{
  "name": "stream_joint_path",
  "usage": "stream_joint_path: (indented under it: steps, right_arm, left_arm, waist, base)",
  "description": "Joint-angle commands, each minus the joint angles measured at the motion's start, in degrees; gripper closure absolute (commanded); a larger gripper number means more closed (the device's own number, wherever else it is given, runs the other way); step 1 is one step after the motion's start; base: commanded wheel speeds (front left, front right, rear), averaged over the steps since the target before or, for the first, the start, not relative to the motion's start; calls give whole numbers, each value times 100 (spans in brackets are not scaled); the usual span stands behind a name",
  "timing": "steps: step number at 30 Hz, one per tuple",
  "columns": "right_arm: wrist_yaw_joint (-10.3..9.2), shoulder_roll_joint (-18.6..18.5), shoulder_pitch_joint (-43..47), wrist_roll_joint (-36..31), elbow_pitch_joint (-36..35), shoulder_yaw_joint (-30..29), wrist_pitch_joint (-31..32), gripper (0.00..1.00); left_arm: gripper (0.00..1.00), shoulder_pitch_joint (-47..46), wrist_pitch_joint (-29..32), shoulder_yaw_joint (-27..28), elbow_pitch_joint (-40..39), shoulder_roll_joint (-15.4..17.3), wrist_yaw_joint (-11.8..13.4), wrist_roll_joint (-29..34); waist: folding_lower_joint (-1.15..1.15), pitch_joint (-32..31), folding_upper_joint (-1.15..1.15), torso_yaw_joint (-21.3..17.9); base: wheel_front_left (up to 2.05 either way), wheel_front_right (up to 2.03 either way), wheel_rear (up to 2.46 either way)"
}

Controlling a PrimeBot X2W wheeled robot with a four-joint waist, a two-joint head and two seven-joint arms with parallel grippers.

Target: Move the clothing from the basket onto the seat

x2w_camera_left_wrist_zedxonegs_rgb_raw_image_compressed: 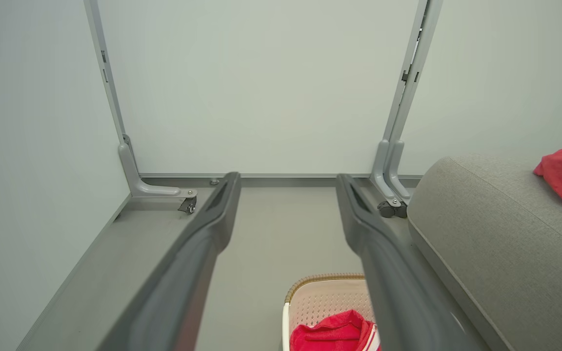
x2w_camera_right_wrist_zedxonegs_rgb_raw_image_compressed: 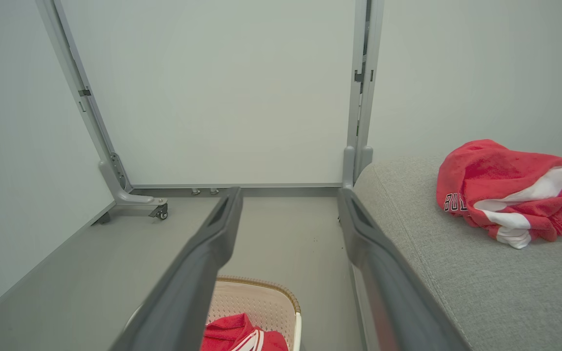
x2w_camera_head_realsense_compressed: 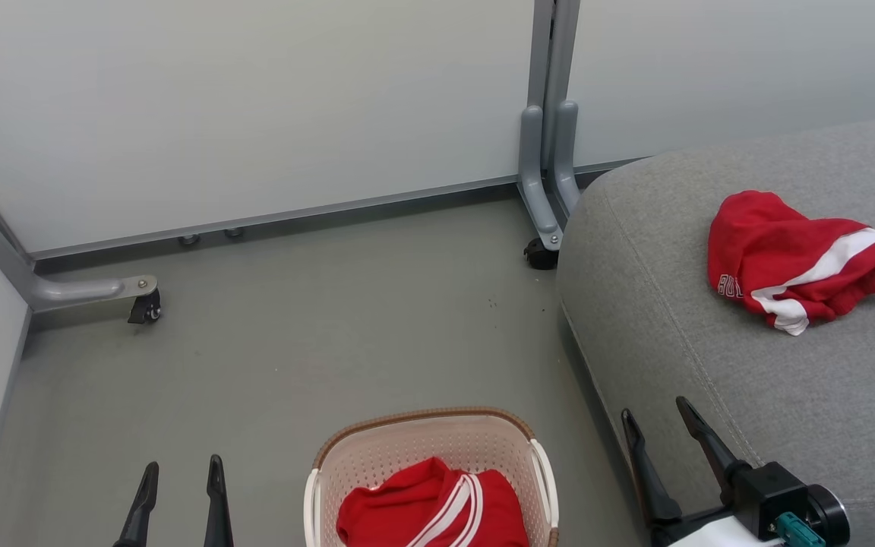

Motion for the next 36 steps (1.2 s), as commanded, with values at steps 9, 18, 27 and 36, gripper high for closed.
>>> stream_joint_path:
  steps: [9, 18, 27, 36]
  right_arm:
    - [-4, -14, 31, -16, -31, -9, -18, 0]
    - [-4, -13, -117, 60, -167, -72, -18, 0]
    - [-4, -12, -779, -110, -564, -25, -18, 0]
    - [-4, -12, -1818, -299, -1024, -153, -18, 0]
  left_arm:
    - [0, -54, 0, 65, 6, 6, -41, 79]
    - [0, -285, 0, 31, 203, 7, -165, 305]
    - [0, -1347, 0, -197, 792, 161, -293, 404]
    - [0, -2966, 0, -1633, 1761, 842, -298, -153]
  waist:
    - [0, 19, 0, -49]
    - [0, 263, 0, -140]
    - [0, 1410, 0, -276]
    - [0, 2838, 0, -309]
  base:
    - [0, 0, 0]
    - [0, 0, 0]
    - [0, 0, 0]
    - [0, 0, 0]
